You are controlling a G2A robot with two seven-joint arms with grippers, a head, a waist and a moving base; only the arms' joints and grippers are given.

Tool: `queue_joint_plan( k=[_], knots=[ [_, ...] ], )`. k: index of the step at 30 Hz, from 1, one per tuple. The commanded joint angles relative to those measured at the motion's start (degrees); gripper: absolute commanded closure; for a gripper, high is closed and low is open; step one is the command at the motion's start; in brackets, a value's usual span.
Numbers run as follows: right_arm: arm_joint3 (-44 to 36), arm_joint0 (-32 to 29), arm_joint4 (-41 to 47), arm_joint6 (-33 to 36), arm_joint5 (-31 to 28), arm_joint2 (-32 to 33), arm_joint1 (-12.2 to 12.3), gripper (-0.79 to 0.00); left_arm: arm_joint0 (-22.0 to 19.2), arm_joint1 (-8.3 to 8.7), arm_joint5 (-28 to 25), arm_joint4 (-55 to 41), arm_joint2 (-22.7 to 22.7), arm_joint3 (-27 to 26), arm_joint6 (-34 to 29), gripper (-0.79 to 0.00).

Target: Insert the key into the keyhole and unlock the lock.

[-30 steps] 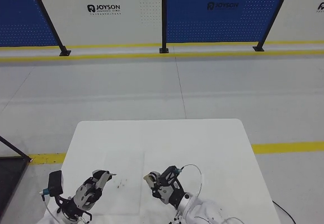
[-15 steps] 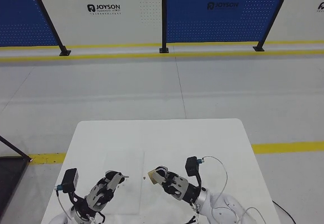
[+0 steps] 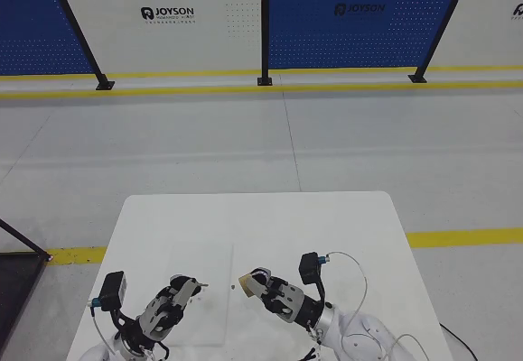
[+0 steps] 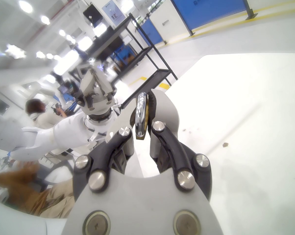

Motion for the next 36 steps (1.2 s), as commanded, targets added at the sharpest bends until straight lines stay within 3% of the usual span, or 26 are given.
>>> queue_joint_plan(
  k=[1, 6, 12, 16, 22, 29, 36],
  knots=[
    [-0.06, 0.03, 0.06, -0.14, 0.11, -0.07, -0.02, 0.0, -0.05, -0.02, 0.26, -0.2, 0.1, 0.04, -0.11, 0.0],
    [1.51, 0.14, 3.61, -5.97, -2.46, -2.7, -0.61, 0.0, -1.11, -0.64, 0.0, -5.55, 3.31, 1.58, 0.94, 0.0],
    [4.32, -0.12, 3.56, -19.96, -9.31, -6.86, -1.95, 0.0, -1.09, -1.59, 0.0, -12.84, 10.64, 1.2, 7.7, 0.0],
    [5.89, -0.11, -1.4, -31.12, -8.97, -9.34, -3.23, 0.0, -1.7, -1.95, 0.0, -15.84, 16.09, 1.17, 11.68, 0.0],
    [9.64, 0.91, -9.83, -45.61, -8.32, -12.78, -5.05, 0.0, -3.52, -2.17, 0.0, -11.88, 20.77, 2.72, 16.23, 0.0],
    [13.7, 3.31, -13.83, -50.89, -9.09, -14.4, -5.86, 0.0, -5.6, -1.99, 0.0, -6.52, 23.68, 5.37, 20.86, 0.0],
    [14.52, 4.27, -14.62, -50.84, -9.47, -15.26, -6.0, 0.0, -7.51, -2.19, 0.0, -5.39, 24.15, 7.14, 21.5, 0.0]
  ],
)
